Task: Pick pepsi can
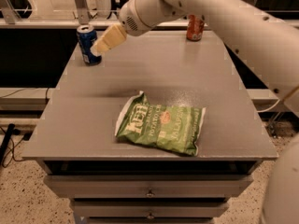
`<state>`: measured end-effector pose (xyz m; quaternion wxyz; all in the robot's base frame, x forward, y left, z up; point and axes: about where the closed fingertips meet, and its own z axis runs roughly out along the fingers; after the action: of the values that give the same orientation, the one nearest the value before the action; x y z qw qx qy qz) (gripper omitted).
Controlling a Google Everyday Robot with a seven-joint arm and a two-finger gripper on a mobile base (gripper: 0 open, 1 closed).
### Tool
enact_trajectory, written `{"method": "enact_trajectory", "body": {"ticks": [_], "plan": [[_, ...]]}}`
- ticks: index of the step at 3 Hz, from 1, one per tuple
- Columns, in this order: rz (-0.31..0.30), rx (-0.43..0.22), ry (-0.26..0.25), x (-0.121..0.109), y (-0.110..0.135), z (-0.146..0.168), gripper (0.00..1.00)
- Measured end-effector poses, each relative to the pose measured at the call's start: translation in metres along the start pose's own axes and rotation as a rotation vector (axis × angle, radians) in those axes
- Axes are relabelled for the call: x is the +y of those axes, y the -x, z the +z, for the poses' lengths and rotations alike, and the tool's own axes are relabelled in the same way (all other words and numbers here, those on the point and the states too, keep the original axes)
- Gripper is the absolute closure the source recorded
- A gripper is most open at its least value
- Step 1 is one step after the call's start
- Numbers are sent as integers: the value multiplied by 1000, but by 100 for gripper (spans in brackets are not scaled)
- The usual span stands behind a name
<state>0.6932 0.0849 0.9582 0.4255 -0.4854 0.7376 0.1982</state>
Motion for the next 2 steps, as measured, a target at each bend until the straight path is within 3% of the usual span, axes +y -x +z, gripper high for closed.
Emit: {"method": "enact_trajectory", "body": {"ticks": [1, 2], "plan": [[9, -84, 44, -1, 26, 50, 0], [24, -123, 46, -10, 28, 86, 0]]}}
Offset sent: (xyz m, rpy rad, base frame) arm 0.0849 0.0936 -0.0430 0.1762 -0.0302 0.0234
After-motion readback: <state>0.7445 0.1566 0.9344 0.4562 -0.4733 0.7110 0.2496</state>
